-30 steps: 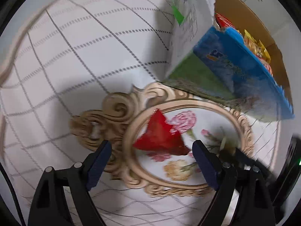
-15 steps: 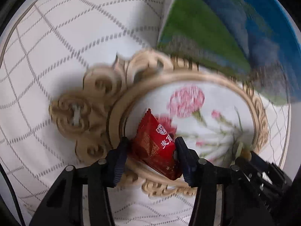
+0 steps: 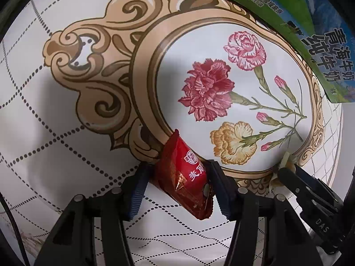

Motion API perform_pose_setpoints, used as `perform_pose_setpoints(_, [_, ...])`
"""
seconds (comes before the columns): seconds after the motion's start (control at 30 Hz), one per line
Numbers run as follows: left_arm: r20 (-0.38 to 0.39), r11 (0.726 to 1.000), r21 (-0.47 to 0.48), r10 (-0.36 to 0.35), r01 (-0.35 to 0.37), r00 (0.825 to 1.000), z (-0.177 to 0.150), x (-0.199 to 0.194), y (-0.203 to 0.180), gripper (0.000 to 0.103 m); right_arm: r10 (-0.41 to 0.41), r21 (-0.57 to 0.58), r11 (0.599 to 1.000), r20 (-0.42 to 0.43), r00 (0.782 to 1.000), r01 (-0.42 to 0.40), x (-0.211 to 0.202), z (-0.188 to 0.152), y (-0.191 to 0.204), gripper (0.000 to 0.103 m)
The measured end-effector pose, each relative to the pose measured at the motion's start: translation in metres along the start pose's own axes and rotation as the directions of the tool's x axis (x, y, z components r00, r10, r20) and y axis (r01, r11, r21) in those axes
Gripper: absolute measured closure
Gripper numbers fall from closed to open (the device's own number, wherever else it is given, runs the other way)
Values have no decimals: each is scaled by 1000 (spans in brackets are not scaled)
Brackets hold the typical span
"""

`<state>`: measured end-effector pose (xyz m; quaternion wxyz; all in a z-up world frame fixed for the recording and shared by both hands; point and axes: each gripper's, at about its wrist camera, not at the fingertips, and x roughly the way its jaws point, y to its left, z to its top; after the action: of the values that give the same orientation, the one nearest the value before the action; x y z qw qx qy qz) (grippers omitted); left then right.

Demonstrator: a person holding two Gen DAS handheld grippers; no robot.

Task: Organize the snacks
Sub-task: 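Grasp the small red candy packet with left tool while right tool grasps round cake, then carry both items into the box and open both tools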

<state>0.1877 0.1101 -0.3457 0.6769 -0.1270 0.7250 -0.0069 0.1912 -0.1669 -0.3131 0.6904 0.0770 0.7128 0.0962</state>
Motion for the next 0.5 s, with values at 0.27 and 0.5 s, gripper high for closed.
perform_pose_setpoints(0.27, [16, 1000, 30, 5, -5, 1000, -10, -13, -19, 60, 32, 15, 999, 7, 999, -32, -9, -4, -3, 52])
perform_pose_setpoints(0.5, [57, 995, 85, -54, 49, 997, -28, -51, -47, 60, 110, 44, 993, 53, 993, -112, -48, -7, -15, 53])
